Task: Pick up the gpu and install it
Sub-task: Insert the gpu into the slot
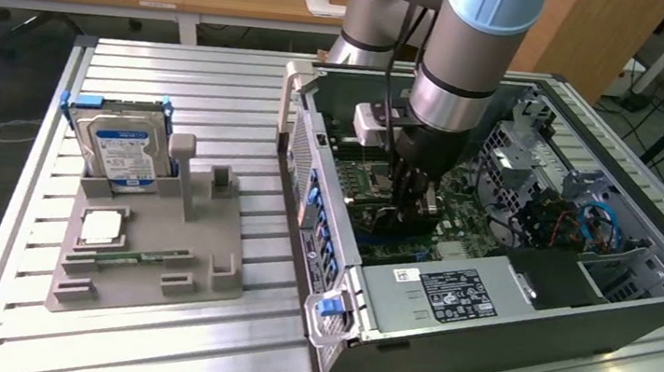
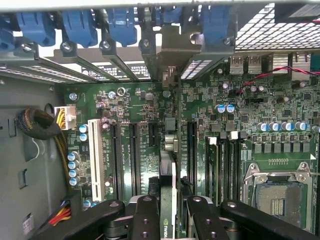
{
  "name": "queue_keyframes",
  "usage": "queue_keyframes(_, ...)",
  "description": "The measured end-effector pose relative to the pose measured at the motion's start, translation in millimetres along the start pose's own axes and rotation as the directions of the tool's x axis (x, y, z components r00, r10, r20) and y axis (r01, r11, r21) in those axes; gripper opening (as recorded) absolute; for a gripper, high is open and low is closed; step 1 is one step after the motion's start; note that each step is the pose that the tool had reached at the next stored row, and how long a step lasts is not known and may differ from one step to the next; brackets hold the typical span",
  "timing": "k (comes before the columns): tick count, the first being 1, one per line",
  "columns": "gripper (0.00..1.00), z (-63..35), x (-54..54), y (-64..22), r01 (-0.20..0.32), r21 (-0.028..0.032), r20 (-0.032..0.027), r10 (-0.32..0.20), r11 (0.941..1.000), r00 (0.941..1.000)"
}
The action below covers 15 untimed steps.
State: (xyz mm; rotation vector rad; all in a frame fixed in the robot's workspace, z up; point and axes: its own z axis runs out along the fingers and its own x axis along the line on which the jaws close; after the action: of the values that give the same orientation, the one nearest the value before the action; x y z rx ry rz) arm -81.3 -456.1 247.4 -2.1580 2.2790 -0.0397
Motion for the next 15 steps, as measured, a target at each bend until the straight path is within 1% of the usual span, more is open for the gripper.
queue_keyframes(12, 0.26, 1.8, -0.1, -0.4, 0.002, -0.0002, 0.0028, -0.002, 1.0, 1.0)
queue_keyframes(15, 0.26, 2.1, -0.1, -1.0, 0.002, -0.0005, 0.0051, -0.002, 1.0, 1.0)
